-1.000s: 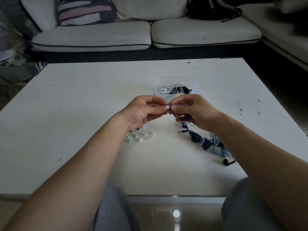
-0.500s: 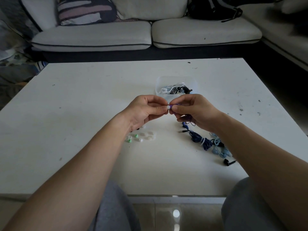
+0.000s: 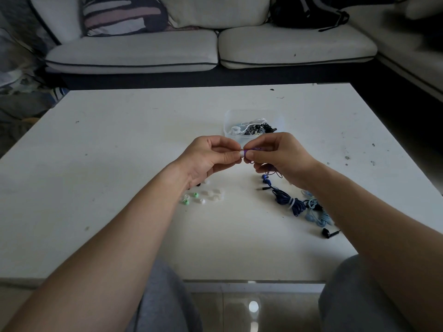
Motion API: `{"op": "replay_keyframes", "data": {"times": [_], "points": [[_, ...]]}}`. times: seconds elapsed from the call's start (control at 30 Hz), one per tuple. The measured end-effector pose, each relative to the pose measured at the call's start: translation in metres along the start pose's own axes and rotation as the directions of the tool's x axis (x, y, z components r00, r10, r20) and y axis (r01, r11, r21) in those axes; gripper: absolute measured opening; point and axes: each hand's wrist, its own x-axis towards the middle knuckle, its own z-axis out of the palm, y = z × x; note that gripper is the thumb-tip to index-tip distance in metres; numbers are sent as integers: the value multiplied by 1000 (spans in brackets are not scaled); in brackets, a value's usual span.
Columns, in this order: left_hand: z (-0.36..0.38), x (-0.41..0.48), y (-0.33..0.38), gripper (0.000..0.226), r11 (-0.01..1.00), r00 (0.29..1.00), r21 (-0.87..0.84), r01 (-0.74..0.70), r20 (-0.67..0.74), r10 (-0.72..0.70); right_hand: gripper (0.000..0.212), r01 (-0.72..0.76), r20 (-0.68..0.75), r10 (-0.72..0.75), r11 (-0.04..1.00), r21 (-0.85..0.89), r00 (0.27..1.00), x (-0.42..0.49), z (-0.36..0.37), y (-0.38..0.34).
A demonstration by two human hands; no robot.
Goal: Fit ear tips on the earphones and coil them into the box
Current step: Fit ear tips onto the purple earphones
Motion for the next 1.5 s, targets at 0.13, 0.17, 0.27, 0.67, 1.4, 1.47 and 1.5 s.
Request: {"op": "replay_keyframes", "data": {"times": [0.13, 0.17, 0.27, 0.67, 1.4, 1.47, 1.5], "points": [[-1, 0, 2, 19, 1000, 1000, -21, -13, 6, 13, 2, -20, -4, 21, 999, 37, 1000, 1, 0, 0], [-1, 0, 2, 19, 1000, 1000, -17, -13, 1, 13, 2, -20, -5, 20, 999, 27, 1000, 1, 0, 0], [1, -1, 1, 19, 1000, 1000, 3, -2, -9, 2, 2, -5, -17, 4, 1000, -13, 1000, 0, 1, -1], [3, -2, 1, 19, 999, 999, -42, 7, 35, -6, 6, -36, 63, 32, 997, 70, 998, -2, -5, -1], [4, -1, -1, 18, 999, 1000, 28, 16, 12, -17, 9, 24, 10, -23, 997, -79, 1000, -2, -5, -3], [4, -1, -1, 18, 999, 1000, 32, 3, 5, -3, 7, 38, -4, -39, 995, -89, 999, -2, -3, -2], [4, 0, -1, 17, 999, 1000, 36, -8, -1, 8, 7, 42, -18, -44, 995, -92, 999, -2, -2, -2]]}}
